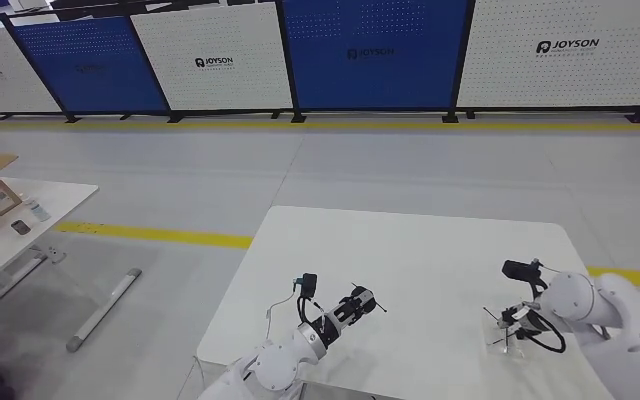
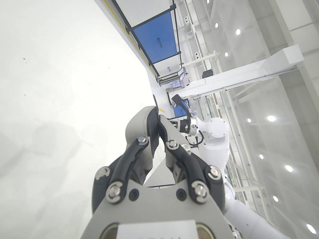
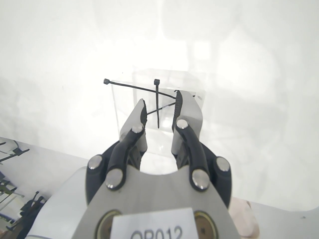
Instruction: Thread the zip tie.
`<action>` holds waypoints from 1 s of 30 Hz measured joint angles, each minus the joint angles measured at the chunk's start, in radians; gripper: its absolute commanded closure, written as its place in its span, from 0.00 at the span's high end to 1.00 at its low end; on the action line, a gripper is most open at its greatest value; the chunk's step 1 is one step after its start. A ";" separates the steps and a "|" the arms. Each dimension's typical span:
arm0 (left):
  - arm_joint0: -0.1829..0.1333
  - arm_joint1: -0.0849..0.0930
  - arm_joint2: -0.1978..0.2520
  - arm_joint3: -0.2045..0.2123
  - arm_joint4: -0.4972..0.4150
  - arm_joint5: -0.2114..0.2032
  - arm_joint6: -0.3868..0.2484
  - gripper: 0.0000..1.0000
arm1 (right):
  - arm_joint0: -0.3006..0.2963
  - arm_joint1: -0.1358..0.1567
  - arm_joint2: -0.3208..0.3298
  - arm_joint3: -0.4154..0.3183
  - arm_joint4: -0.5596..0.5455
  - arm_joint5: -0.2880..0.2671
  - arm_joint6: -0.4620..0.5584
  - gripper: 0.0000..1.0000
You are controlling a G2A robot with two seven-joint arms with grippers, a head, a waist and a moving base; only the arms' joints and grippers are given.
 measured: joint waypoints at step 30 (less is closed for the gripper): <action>0.000 0.000 0.000 0.000 0.000 0.000 0.000 0.00 | 0.040 -0.030 -0.045 0.055 -0.019 0.000 0.008 0.00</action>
